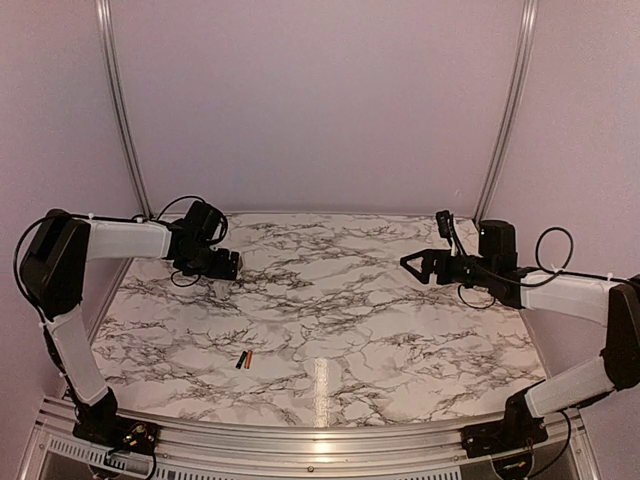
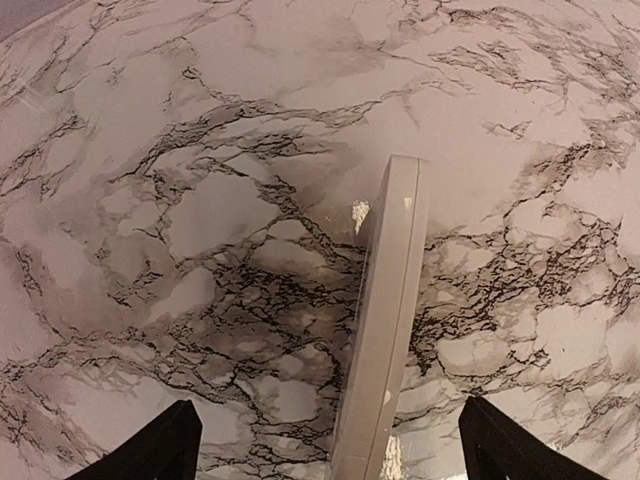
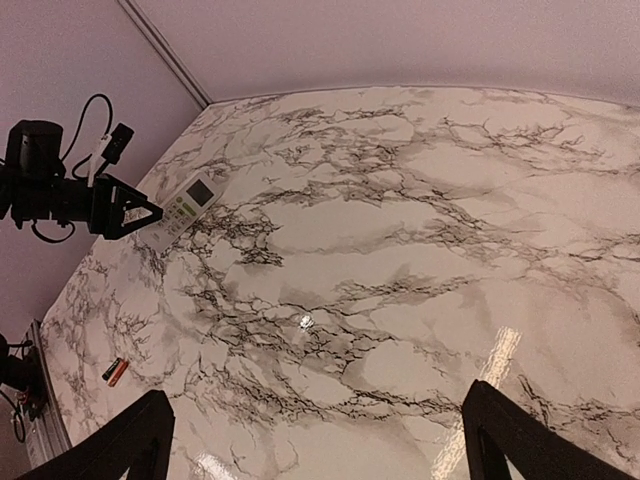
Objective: Load the batteries into the remote control
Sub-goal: Adjust the remote control at the center of the board, then pick up the remote control from the center of the board.
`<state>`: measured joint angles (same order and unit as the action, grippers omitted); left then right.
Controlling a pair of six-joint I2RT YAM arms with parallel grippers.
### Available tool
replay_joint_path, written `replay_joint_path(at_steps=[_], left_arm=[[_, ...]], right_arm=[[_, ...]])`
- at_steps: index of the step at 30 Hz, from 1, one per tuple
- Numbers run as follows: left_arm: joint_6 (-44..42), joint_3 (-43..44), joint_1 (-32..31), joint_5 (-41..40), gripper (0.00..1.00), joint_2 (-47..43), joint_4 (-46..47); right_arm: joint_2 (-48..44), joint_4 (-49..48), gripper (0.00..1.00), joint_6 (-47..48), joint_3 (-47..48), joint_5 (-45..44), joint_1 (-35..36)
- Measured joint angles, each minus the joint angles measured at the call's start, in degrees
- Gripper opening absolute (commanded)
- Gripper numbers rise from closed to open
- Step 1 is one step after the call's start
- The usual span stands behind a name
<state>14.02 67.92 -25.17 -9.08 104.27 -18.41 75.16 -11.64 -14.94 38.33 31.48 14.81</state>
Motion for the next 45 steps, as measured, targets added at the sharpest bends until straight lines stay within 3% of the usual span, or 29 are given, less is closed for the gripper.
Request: replay_joint_path(at_steps=[4, 13, 15, 18, 21, 30, 35, 43, 45], left_arm=[[0.26, 1.84, 0.9, -1.01, 0.64, 2.67, -0.39], [1.64, 1.68, 6.12, 1.2, 0.61, 3.3, -0.09], [1.81, 1.27, 6.88, 2.05, 0.66, 3.3, 0.17], [1.38, 0.96, 7.45, 3.87, 0.85, 3.3, 0.13], [0.48, 1.42, 7.3, 5.77, 0.99, 3.58, 0.07], [-2.05, 4.63, 6.47, 4.63, 0.99, 7.61, -1.55], [-3.17, 5.4, 5.92, 1.62, 0.89, 9.94, -2.62], [-4.33, 6.73, 4.72, 1.64, 0.58, 11.67, -2.82], [-4.66, 6.73, 3.93, 1.92, 0.55, 11.67, -2.58]], right_arm=[[0.0, 0.02, 0.99, 0.0, 0.0, 0.2, 0.0], [0.0, 0.02, 0.99, 0.04, 0.0, 0.22, -0.35], [0.0, 0.02, 0.99, 0.04, 0.0, 0.24, -0.35], [0.17, -0.07, 0.99, 0.07, 0.0, 0.52, -0.35], [0.7, -0.33, 0.99, 0.04, 0.0, 0.81, -0.37], [1.33, -0.42, 0.99, 0.04, 0.0, 1.7, -0.59], [1.33, -0.42, 0.99, 0.07, 0.0, 1.9, -0.63], [1.33, -1.31, 0.99, 0.35, 0.0, 2.91, -0.63], [1.33, -1.6, 0.99, 0.68, 0.0, 3.02, -0.66]])
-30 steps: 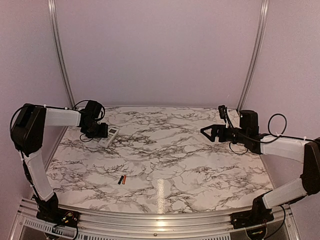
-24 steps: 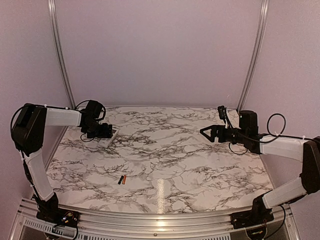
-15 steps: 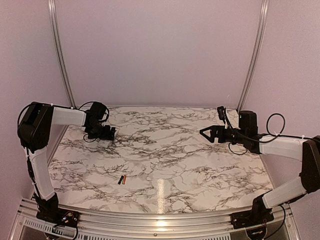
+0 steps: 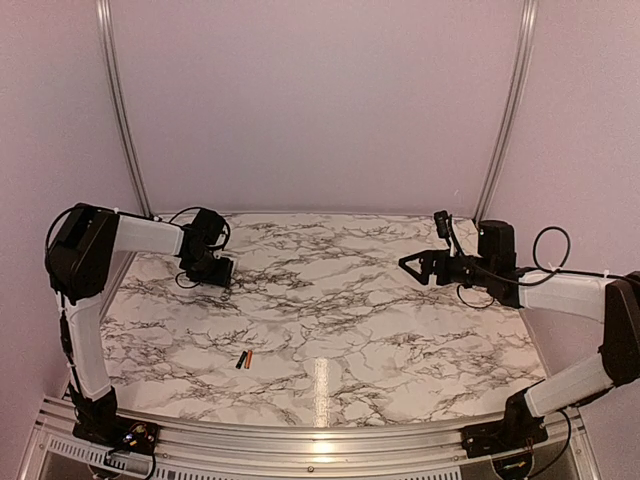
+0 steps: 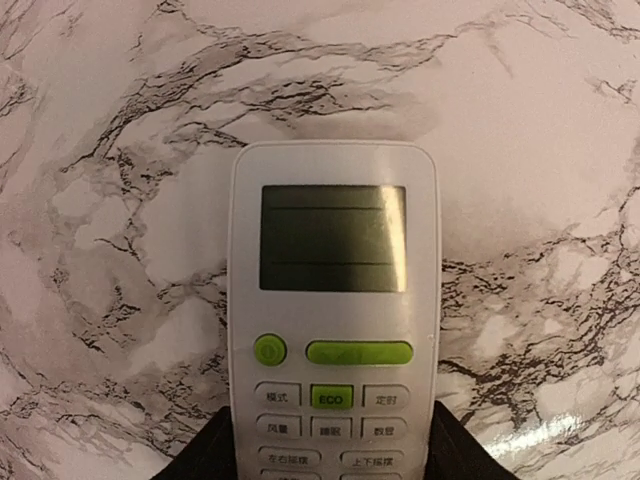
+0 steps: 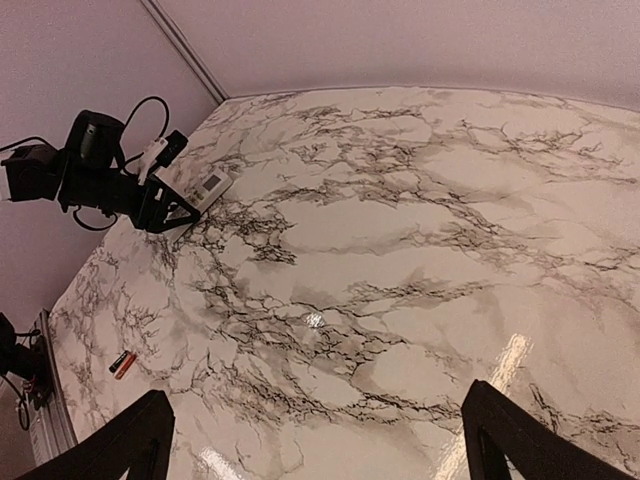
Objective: Load the batteries into the remote control
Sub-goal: Pick up the remote control from the center of the board, then pass from the left arm to the right
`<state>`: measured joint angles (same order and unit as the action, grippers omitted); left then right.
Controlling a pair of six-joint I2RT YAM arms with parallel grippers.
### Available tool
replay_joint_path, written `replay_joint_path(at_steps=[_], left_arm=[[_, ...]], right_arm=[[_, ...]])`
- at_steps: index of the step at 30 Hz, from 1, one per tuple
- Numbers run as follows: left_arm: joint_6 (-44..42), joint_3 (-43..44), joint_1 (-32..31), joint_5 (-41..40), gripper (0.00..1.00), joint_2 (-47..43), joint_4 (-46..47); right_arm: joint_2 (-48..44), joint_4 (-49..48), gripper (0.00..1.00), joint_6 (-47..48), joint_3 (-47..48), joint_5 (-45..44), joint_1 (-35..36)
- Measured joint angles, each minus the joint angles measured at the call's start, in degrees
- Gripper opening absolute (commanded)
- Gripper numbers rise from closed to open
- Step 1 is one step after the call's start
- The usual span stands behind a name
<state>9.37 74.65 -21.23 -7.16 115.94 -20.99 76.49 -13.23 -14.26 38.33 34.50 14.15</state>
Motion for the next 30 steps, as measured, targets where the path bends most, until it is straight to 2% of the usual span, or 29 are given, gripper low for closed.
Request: replay_joint_path(at_steps=[3, 6, 11, 19, 30], left_arm=[[-0.76, 0.09, -2.25, 0.48, 0.47, 0.04, 0.13], [-1.14, 0.37, -5.35, 2.32, 0.44, 0.13, 0.35], [-2.54, 0.39, -11.37, 8.66, 0.44, -0.26, 2.14], [-5.62, 0.66, -25.35, 12.79, 0.43, -5.79, 7.98], [-8.94, 8.15, -34.4, 7.82, 0.43, -6.21, 10.05]], right_arm=[[0.02, -0.26, 0.99, 0.48, 0.02, 0.09, -0.07], [0.48, -1.01, 0.99, 0.55, 0.17, 0.37, -0.09], [2.47, -2.54, 0.98, -1.05, 0.22, 1.62, -0.09], [8.52, -4.15, 0.88, -7.76, 1.66, 4.13, 1.31], [12.63, -7.23, 0.77, -17.14, 4.07, 7.61, 5.88]])
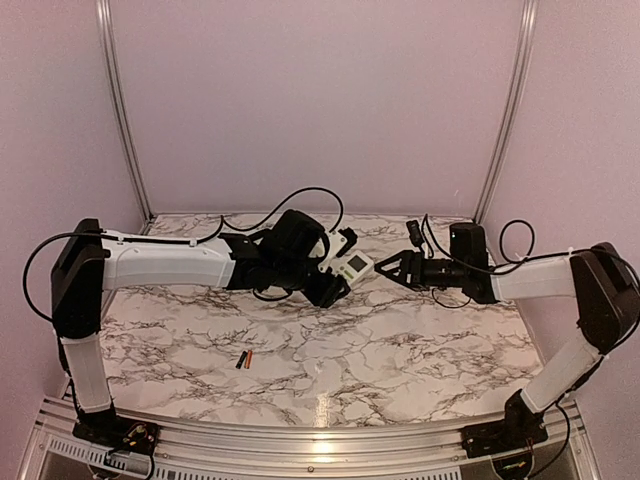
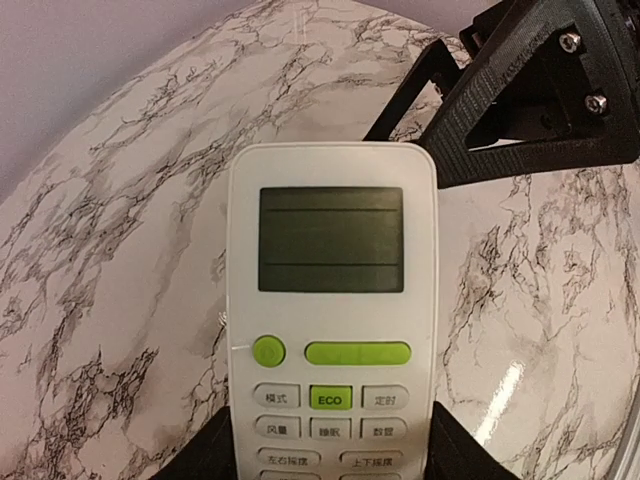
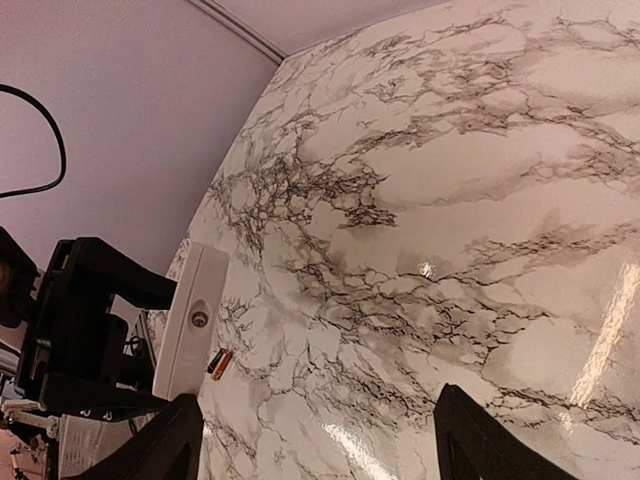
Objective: Load the batteries into the remote control
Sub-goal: Pass from the left arm to the right
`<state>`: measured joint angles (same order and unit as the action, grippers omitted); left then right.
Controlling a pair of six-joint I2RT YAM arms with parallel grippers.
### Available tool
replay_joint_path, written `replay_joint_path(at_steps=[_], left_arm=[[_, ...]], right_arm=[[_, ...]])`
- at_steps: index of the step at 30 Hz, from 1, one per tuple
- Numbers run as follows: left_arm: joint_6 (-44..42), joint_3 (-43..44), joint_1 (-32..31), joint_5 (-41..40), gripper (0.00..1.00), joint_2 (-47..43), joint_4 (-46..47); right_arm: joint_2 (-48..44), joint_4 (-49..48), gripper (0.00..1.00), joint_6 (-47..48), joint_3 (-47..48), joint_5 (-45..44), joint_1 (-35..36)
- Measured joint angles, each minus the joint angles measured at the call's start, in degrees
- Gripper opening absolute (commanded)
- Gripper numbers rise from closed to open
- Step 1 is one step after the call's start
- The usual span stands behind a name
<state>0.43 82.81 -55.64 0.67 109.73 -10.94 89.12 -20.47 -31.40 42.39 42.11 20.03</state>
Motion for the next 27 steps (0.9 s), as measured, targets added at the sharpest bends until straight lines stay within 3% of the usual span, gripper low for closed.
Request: replay_joint_path(at_steps=[8, 12, 19, 27], left_arm=[[-1.6, 3.72, -2.03, -5.07, 0.39, 3.1, -0.98], [-2.34, 3.74, -3.21, -5.77, 0.39, 3.34, -1.09], [-3.21, 3.74, -3.56, -6.14, 0.4, 3.39, -1.03], [-3.78, 4.52, -3.56, -8.35, 0.4, 3.74, -1.14]], right_arm=[[1.11, -3.67, 0.79, -4.85, 0.0, 2.49, 2.01], [0.83, -4.76, 0.74, -5.73, 0.0, 2.47, 2.23], [1.09, -6.1, 0.44, -8.17, 0.0, 2.6, 2.23], [1.77, -10.8, 0.27, -13.81, -0.26, 4.13, 2.23]])
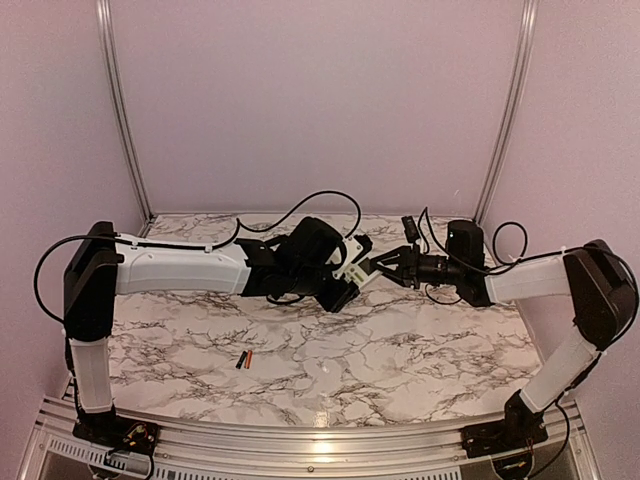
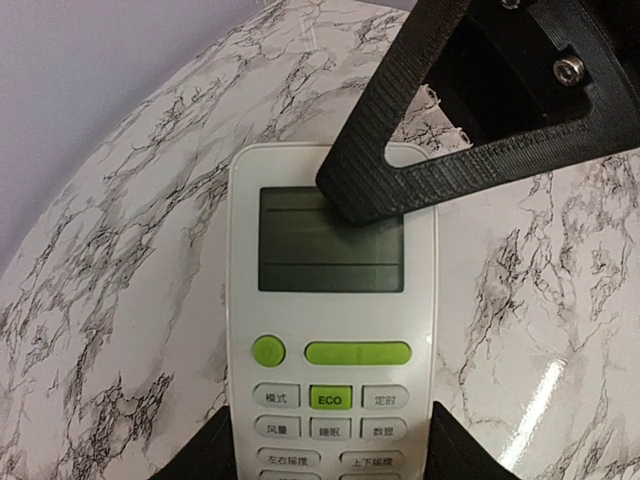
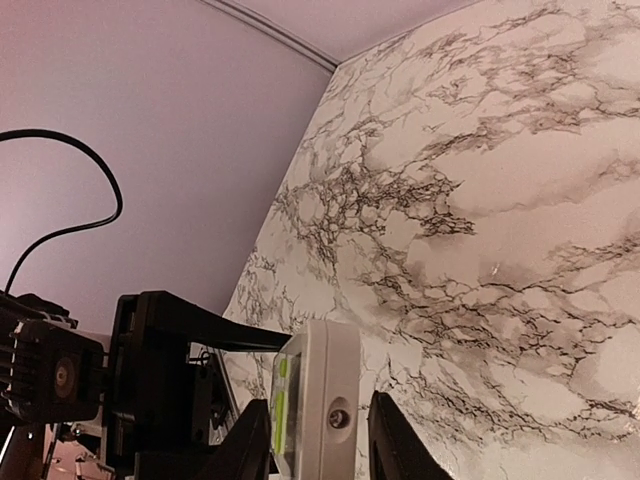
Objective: Load the batteries into the remote control
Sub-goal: Pass from the left arm to the right, then pass from the right arm to the left
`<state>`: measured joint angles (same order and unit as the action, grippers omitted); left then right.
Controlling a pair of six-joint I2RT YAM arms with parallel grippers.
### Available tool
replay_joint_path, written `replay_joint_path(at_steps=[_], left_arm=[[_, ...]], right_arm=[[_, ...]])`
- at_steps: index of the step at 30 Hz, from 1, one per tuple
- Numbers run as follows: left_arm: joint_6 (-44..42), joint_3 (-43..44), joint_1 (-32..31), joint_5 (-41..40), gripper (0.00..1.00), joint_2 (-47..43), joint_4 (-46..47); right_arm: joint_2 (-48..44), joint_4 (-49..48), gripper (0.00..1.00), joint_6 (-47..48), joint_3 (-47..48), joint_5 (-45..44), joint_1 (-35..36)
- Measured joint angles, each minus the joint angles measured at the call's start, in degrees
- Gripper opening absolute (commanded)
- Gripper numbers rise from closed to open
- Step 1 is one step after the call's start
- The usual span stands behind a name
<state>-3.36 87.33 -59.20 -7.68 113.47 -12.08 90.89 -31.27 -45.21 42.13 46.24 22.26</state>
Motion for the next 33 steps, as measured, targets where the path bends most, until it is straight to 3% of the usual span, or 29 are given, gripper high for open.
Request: replay_joint_path(at_steps=[5, 7, 8, 10, 13, 21, 26, 33], left_arm=[[-0.52, 0.83, 0.0, -0.74, 0.41, 0.31, -0.04], [-0.63, 0.87, 0.0, -0.83, 0.43, 0.39, -0.22], [-0.74, 0.96, 0.0, -0.9, 0.48, 0.46, -0.31], [-1.18, 1.01, 0.0, -1.09, 0.73, 0.48, -0.37], [-1.38, 1.01, 0.0, -1.31, 0.98, 0.63, -0.39], [-2.78, -6.67, -0.48, -6.58, 0.99, -4.76, 4.48], [-8.66, -13.73, -4.44, -16.39, 0.98, -10.08, 8.76], [-17.03, -15.89, -9.7, -27.67, 0.92, -9.44, 12.35]], right_arm=[[0.74, -2.86, 0.26, -2.82, -0.04, 1.16, -0.04], [1.05, -3.23, 0.17, -3.28, -0.07, 1.44, -0.02], [1.18, -3.32, 0.11, -3.45, -0.07, 1.42, -0.04], [1.36, -3.41, 0.03, -4.44, -0.07, 1.53, -0.11], [1.42, -3.61, 0.02, -4.44, -0.09, 1.88, -0.04], [1.4, -3.93, 0.0, -5.75, -0.5, 2.29, -0.42], [1.25, -6.01, 0.0, -9.73, -2.71, 2.27, -1.22], [0.68, -8.09, 0.0, -14.91, -4.63, 2.38, -1.33]])
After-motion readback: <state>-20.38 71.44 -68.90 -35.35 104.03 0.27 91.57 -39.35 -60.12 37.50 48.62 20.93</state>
